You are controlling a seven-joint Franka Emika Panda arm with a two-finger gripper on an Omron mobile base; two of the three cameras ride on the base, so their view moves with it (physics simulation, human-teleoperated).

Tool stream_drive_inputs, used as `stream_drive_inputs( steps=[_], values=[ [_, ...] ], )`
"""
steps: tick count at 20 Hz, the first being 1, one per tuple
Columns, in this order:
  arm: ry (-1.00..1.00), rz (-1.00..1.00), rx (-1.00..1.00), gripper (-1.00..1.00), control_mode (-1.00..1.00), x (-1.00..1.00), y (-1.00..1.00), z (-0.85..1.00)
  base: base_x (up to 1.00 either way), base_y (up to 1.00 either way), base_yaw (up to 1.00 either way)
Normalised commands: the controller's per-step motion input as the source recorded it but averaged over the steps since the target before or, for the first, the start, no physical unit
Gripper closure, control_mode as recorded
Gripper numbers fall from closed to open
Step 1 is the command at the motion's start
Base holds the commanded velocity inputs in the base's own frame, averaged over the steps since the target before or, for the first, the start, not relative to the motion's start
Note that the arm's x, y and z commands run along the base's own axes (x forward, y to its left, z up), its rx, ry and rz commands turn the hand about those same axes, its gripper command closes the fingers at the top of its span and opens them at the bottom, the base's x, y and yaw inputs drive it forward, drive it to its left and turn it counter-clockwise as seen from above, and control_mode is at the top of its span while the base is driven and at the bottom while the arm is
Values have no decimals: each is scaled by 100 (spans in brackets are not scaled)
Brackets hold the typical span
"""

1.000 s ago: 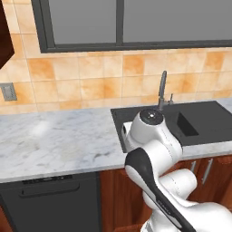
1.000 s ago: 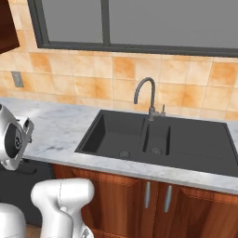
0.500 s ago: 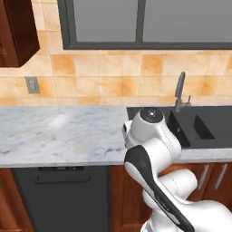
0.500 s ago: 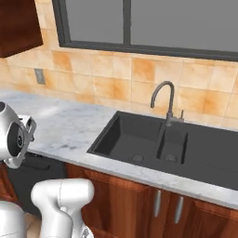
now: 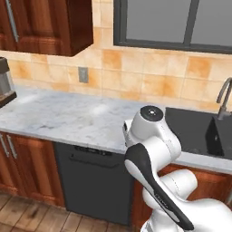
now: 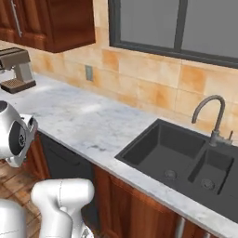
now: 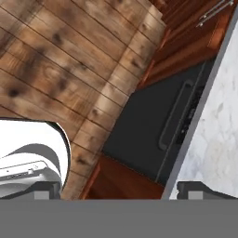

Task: Open the dishwasher door and pull out the top rack.

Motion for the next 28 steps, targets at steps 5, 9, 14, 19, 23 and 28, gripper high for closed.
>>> stream_drive_inputs(
  steps=[5, 9, 14, 19, 23, 28],
  values=[
    [0, 0, 0, -100, 100, 0, 0, 0, -7, -32, 46],
    [0, 0, 0, -100, 100, 0, 0, 0, 0, -55, 40],
    [0, 0, 0, -100, 100, 0, 0, 0, 8, -74, 34],
    [0, 0, 0, -100, 100, 0, 0, 0, 25, -41, 29],
    [0, 0, 0, -100, 100, 0, 0, 0, 47, -21, 28],
    [0, 0, 0, -100, 100, 0, 0, 0, 30, -41, 30]
  ],
)
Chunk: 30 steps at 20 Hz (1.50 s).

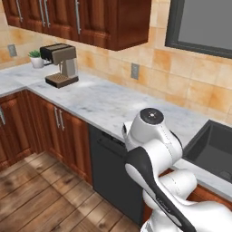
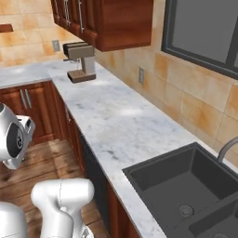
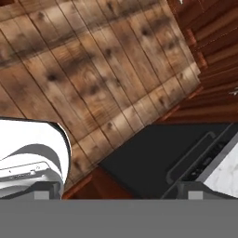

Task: Open the dishwasher door and pull out the top rack.

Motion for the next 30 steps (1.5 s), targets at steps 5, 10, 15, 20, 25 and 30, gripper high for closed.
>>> stream_drive_inputs(
  steps=[5, 10, 15, 20, 25, 30],
  values=[
    [0, 0, 0, -100, 100, 0, 0, 0, 21, -27, 21],
    [-2, 6, -10, -100, -100, 42, -1, -47, 0, 0, 0],
    [0, -16, -30, -100, -100, 80, 0, -92, 0, 0, 0],
    [0, -29, -35, -100, -100, 94, 17, -86, 0, 0, 0],
    [-9, -28, -15, -100, -100, 64, 13, -41, 0, 0, 0],
    [-4, -34, -9, -100, -100, 65, 32, -8, 0, 0, 0]
  ],
)
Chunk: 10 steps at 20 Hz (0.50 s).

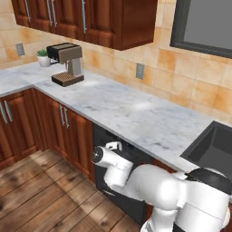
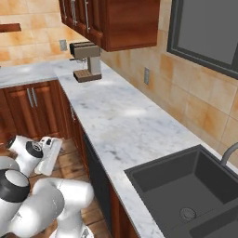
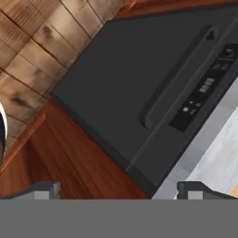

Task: Open the dishwasher door and pull out the top rack.

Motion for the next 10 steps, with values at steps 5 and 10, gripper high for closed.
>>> stream_drive_inputs(
  steps=[5, 10],
  values=[
    [0, -32, -7, -100, -100, 72, 16, -4, 0, 0, 0],
    [-13, -21, -9, -100, -100, 25, 1, -24, 0, 0, 0]
  ],
)
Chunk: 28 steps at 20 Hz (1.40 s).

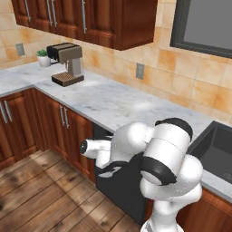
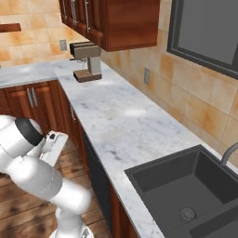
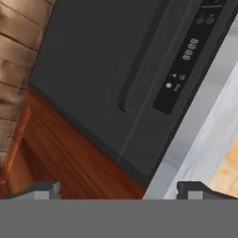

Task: Open the dishwasher door and pull out the top rack.

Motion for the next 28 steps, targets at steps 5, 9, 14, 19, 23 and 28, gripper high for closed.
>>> stream_drive_inputs(
  steps=[5, 9, 14, 19, 23, 28],
  values=[
    [-27, -6, -17, -100, -100, 4, 9, -40, 0, 0, 0],
    [-33, 0, -18, -100, -100, 5, 0, -11, 0, 0, 0],
    [-28, 0, -9, -100, -100, 8, -1, 1, 0, 0, 0],
    [-23, -5, -2, -100, -100, 4, 0, 0, 0, 0, 0],
    [-15, -11, 0, -100, -100, 5, -10, 29, 0, 0, 0],
    [-5, -8, 0, -100, -100, 10, -44, 25, 0, 0, 0]
  ],
)
